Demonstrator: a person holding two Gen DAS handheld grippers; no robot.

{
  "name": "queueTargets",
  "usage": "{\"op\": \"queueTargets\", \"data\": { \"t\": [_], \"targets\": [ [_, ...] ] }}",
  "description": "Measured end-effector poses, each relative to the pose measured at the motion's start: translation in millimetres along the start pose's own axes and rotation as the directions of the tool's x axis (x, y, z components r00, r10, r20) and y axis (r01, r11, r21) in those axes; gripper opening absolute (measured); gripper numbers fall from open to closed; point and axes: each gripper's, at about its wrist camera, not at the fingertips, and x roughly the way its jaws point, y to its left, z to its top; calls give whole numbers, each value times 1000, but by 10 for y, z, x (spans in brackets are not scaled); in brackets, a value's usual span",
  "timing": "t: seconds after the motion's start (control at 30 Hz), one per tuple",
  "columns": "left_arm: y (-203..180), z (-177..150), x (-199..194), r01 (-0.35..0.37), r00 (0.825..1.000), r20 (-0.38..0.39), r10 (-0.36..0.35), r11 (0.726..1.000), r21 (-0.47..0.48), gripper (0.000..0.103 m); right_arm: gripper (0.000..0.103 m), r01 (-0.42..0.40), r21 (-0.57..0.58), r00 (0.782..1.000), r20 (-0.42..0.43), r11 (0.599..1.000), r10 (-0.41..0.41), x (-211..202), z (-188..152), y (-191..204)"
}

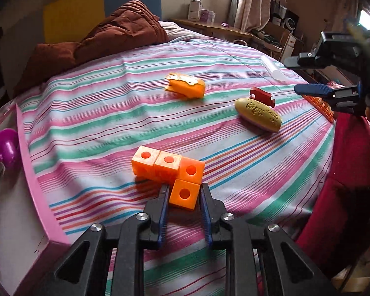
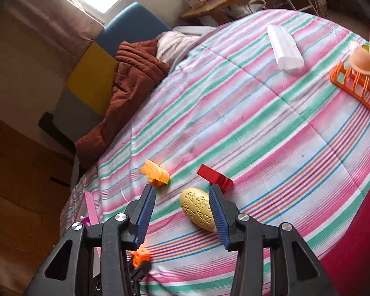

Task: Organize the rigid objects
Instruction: 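Lift the orange cubes with the left tool while the right tool grasps the yellow egg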

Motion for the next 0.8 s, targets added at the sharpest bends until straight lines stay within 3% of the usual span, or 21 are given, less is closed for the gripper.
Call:
{"op": "queueTargets", "data": {
  "t": [0.2,0.4,0.5,0.6,0.8],
  "targets": [
    [32,-60,-11,10,1000,24,-9,1000,-16,23,45,95,-36,982,-158,995,-100,381,23,118],
    [85,-49,2,35,999,25,-33,998,-52,22,51,211,-101,959,-173,972,-226,665,89,236],
    [88,-57,-6,41,999,26,-40,997,-58,22,54,203,-127,945,-235,971,-228,801,16,271],
    [133,-54,-6,65,998,25,-63,994,-88,22,54,132,-154,942,-286,979,-172,845,-78,349],
    [135,-49,-5,70,997,20,-68,992,-106,23,55,200,-296,924,-261,934,-280,956,-189,495]
  ]
}}
